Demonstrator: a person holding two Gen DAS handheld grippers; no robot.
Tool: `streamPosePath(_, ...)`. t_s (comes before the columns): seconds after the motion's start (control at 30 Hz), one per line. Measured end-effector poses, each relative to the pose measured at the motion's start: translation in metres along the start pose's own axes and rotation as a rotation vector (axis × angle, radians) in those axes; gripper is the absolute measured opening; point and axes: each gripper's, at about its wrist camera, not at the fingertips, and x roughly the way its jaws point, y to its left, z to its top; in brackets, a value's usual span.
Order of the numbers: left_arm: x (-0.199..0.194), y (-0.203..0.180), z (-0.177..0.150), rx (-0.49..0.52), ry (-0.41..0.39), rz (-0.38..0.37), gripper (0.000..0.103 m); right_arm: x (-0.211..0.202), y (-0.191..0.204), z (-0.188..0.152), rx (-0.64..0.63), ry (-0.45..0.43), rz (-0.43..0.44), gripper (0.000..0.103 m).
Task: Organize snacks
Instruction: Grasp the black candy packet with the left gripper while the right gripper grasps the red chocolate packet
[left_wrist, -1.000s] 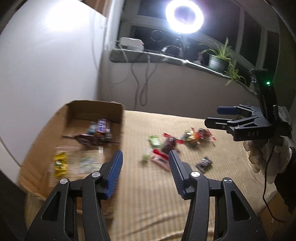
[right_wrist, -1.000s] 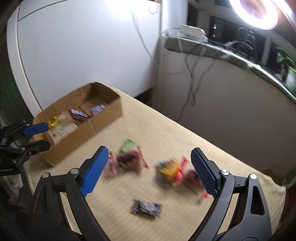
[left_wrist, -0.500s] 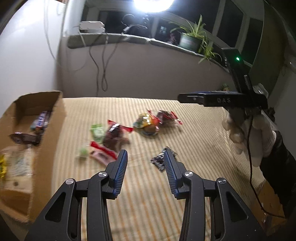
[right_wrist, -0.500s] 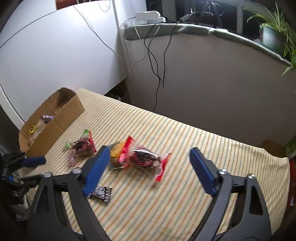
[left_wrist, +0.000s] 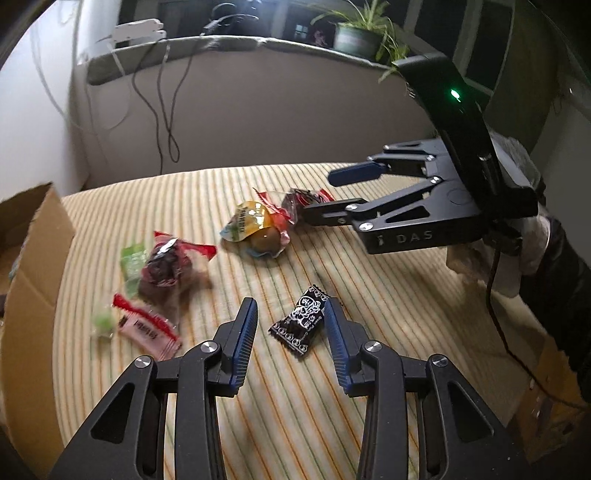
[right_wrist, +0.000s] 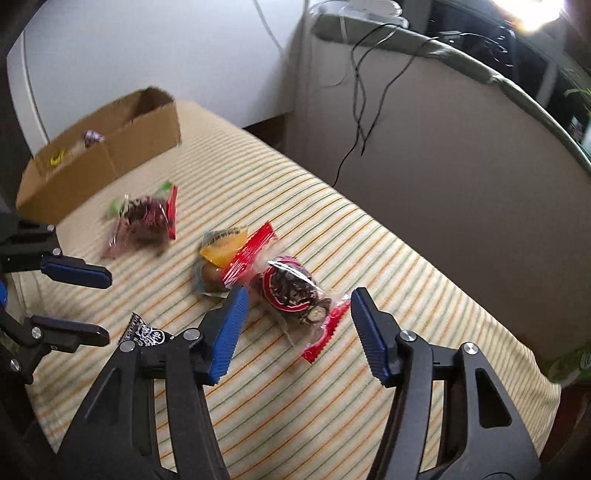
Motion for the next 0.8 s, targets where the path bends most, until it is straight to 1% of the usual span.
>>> streamPosePath(0.17,0.013,-0.012,0.004,0.09,0.04,0.016,0.036,0.009,-0.005,0.002,-0.007,0.013,0.028,0.061)
streamPosePath(0.27,0.021,-0.016,0.005,0.109,0.061,0.019,0.036,0.014,-0.006,0.002,-0.013,0.021,0.039,0.061)
streamPosePath(0.37,0.026,-0.02,0.006,0.114,0.075,0.004,0.036,0.019,-0.007,0.004,-0.017,0.029,0.047,0.061)
streamPosePath(0.4,0.027,-0.023,0.005,0.117,0.076,0.001,0.036,0.02,-0.007,0.004,-0.016,0.032,0.051,0.06)
streamPosePath(0.43,0.027,-0.025,0.005,0.12,0.078,-0.001,0.036,0.022,-0.006,0.004,-0.017,0.037,0.053,0.055)
streamPosePath(0.5,0.028,-0.028,0.005,0.122,0.082,-0.003,0.036,0.026,-0.006,0.005,-0.017,0.047,0.054,0.05)
streamPosePath(0.67,0.029,-0.033,0.006,0.118,0.081,-0.006,0.025,0.028,-0.006,0.004,-0.001,0.047,0.055,0.043)
streamPosePath(0.73,0.028,-0.037,0.006,0.13,0.081,-0.003,0.02,0.027,-0.006,0.004,0.003,0.046,0.05,0.037)
streamPosePath(0.77,0.032,-0.033,0.009,0.134,0.081,0.001,0.018,0.027,-0.005,0.004,0.006,0.046,0.046,0.036)
streamPosePath(0.8,0.032,-0.034,0.008,0.135,0.08,0.003,0.018,0.026,-0.005,0.005,0.006,0.047,0.042,0.036)
